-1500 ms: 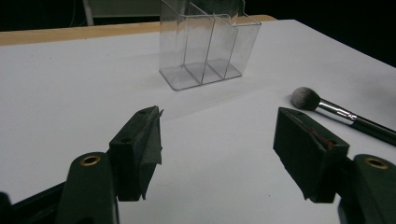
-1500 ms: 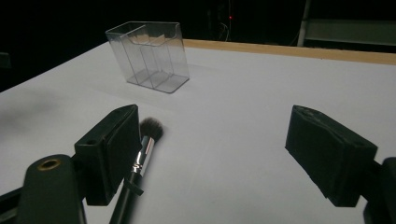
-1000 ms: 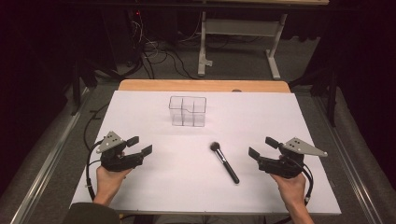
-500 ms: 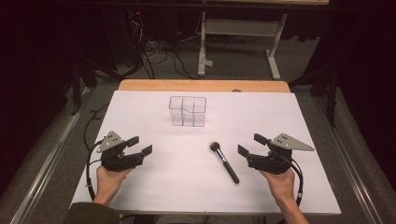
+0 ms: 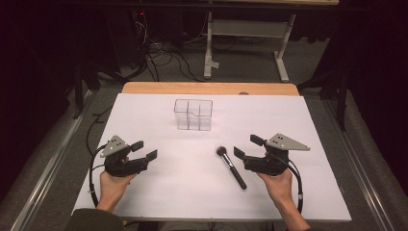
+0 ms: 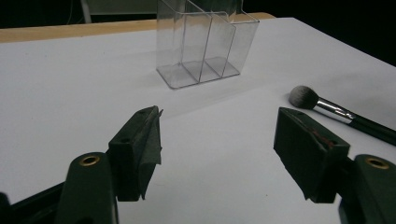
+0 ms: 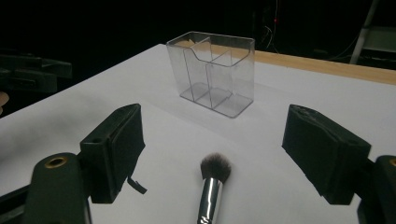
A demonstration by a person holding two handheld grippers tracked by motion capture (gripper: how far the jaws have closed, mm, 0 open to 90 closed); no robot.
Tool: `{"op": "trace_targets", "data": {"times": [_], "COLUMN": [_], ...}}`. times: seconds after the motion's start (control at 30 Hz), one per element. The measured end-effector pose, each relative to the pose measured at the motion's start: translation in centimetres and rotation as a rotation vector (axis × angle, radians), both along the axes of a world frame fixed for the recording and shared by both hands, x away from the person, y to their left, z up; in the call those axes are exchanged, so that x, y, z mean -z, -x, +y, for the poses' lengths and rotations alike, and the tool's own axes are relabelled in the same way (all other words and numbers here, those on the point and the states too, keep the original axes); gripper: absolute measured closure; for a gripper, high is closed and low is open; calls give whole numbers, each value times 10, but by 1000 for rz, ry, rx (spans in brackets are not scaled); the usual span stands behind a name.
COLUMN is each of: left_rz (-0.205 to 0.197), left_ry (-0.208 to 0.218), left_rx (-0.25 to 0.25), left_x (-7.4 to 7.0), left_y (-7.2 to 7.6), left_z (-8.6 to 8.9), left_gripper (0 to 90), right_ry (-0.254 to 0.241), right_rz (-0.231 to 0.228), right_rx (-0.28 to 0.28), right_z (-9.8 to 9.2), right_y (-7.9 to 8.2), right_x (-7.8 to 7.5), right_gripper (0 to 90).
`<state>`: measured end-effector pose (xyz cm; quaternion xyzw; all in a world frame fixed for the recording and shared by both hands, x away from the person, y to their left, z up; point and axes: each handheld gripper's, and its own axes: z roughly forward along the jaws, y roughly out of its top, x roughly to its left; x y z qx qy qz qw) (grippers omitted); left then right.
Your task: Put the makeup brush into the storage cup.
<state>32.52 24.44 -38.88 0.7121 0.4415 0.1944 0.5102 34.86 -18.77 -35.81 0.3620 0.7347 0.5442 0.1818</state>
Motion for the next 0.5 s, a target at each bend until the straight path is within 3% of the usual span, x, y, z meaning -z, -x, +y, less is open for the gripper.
{"op": "trace_targets", "data": {"times": [0.33, 0.5], "left_rz": [1, -1], "left_ry": [1, 1], "left_rx": [1, 1], "left_x": [0, 0], "left_y": [0, 0], "left_z": [0, 0], "left_gripper": [317, 318], "right_ry": [1, 12], "right_rz": [-21, -9], "right_rx": [-29, -51], "right_z": [23, 35], "right_y": [-6, -9], "right_x": [-3, -4], "right_gripper": [223, 223]}}
